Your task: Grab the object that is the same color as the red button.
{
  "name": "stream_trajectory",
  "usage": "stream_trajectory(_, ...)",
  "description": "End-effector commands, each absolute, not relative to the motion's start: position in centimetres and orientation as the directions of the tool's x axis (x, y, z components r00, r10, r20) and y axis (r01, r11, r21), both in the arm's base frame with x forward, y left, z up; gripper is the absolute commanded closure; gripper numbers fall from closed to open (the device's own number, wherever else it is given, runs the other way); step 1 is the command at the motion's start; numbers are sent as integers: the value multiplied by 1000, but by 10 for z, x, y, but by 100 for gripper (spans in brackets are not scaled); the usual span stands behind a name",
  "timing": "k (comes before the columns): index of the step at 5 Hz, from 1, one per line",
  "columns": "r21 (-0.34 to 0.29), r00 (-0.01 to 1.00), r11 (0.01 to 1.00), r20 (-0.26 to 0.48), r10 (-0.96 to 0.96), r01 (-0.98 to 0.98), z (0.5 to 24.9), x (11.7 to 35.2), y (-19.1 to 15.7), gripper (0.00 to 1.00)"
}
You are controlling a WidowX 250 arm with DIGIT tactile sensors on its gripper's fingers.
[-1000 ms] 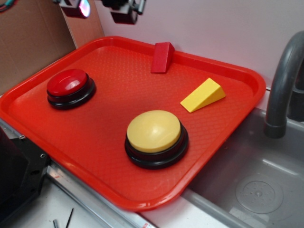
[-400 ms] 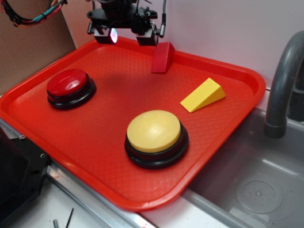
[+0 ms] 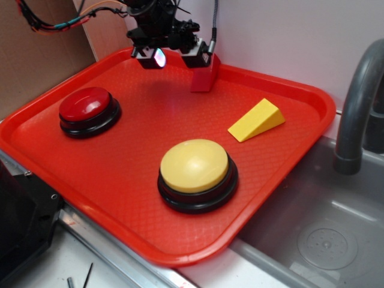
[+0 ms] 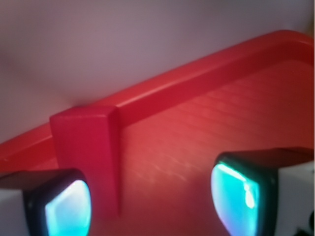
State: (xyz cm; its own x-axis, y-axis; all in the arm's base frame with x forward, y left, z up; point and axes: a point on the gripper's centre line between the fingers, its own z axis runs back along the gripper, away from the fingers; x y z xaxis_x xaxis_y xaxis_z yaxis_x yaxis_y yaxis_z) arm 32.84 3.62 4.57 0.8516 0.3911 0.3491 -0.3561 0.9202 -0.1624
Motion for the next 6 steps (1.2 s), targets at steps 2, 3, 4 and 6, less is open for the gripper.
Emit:
stream_trajectory(2,-112,883,963,385,270,-246,36,348,0,0)
stream_trajectory(3,-106,879,959,383,284,-263,36,348,1,0)
stream_trajectory(4,-63,868,946,382,318,-318,27,354,8,0)
stream_trajectory(6,-8,843,919,394,366,-395,18,359,14,100)
